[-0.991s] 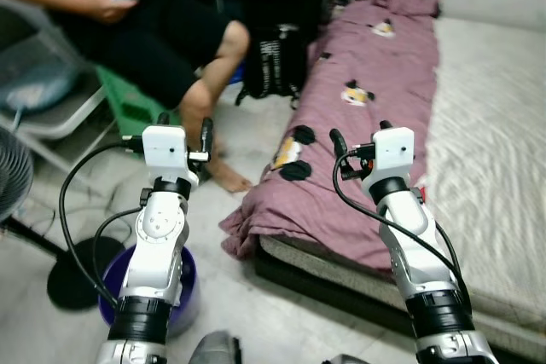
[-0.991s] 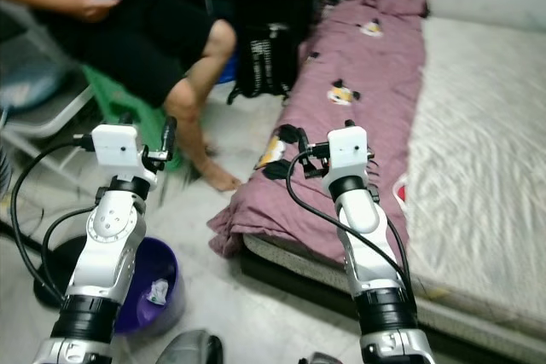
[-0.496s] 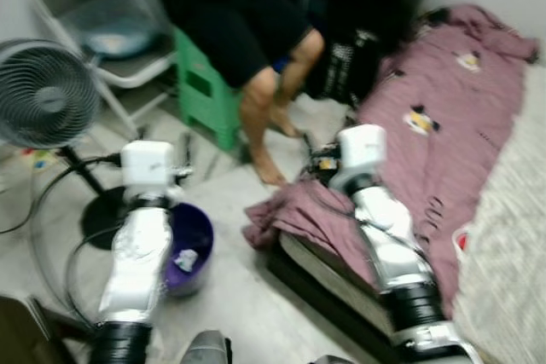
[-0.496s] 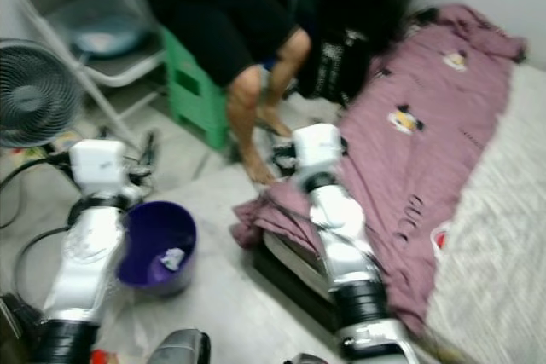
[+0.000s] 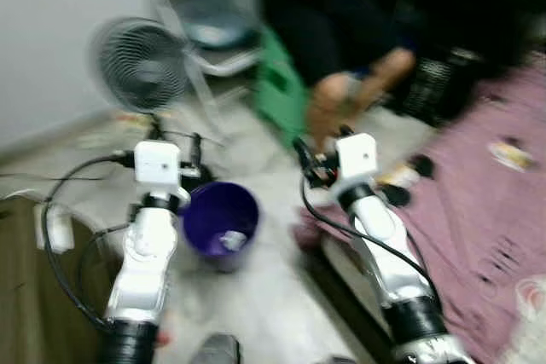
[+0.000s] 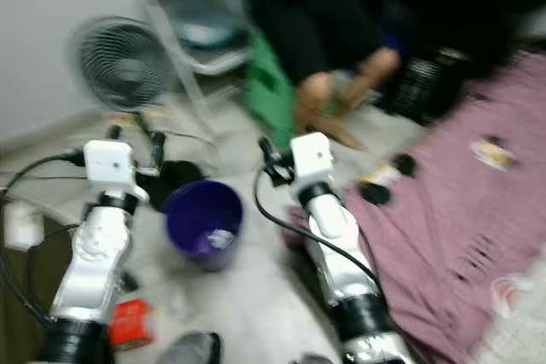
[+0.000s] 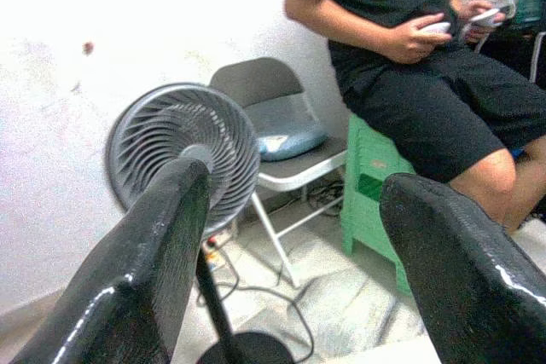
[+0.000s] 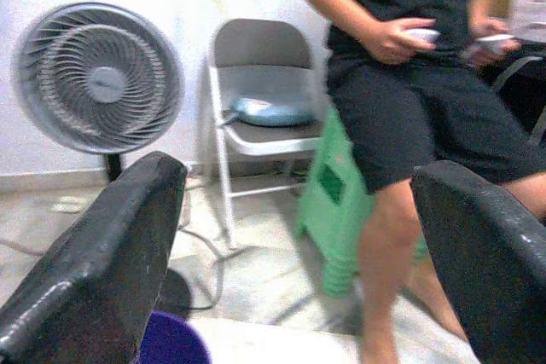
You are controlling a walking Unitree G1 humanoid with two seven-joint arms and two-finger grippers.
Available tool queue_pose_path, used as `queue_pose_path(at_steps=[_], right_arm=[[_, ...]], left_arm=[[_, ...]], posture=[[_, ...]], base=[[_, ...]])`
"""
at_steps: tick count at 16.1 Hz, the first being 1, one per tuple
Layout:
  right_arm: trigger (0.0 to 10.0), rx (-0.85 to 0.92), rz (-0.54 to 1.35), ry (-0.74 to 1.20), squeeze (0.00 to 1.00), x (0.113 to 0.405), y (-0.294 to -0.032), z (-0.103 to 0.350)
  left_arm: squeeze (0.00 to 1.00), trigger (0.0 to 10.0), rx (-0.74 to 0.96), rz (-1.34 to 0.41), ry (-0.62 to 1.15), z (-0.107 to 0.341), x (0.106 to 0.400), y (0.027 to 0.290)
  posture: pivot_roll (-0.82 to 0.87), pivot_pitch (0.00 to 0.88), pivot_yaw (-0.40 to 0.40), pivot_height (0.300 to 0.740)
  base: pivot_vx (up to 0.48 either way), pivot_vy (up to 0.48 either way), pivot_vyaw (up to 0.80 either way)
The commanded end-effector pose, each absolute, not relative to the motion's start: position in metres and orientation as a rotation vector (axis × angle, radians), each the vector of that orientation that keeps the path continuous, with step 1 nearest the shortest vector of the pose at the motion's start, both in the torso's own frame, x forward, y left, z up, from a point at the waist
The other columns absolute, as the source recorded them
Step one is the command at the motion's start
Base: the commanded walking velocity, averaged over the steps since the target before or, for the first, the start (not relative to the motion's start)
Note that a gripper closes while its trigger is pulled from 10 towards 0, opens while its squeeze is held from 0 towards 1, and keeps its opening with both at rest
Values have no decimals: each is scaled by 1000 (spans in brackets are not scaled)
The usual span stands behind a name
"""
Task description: Clean up the room
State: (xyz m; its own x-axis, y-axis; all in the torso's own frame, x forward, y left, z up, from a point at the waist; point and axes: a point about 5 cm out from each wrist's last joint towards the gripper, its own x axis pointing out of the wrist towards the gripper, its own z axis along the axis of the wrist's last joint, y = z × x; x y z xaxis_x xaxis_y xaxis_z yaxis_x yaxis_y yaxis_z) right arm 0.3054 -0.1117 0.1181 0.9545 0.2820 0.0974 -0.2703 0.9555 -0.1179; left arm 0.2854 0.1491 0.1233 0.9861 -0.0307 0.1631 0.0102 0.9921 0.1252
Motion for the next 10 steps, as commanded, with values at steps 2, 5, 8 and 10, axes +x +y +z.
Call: queue_pose_path(at_steps=[2,5,8,10], right_arm=[[10000,-101,258,-132,0,305,-115,123],[10000,-107,249,-134,0,301,-118,123],[10000,-112,236,-126,0,298,-123,122],[10000,-115,235,-123,0,298,-124,122]], left_arm=[[0,10000,134,-56,-159,124,288,144],[0,10000,104,-105,-162,124,289,137],[0,10000,76,-144,-170,125,288,132],[0,10000,65,-153,-173,125,289,130]], posture=[[-54,59,27,740],[-71,68,34,740],[-81,69,30,740],[-81,66,20,740]], base=[[0,0,800],[0,0,431],[120,0,0],[403,0,0]])
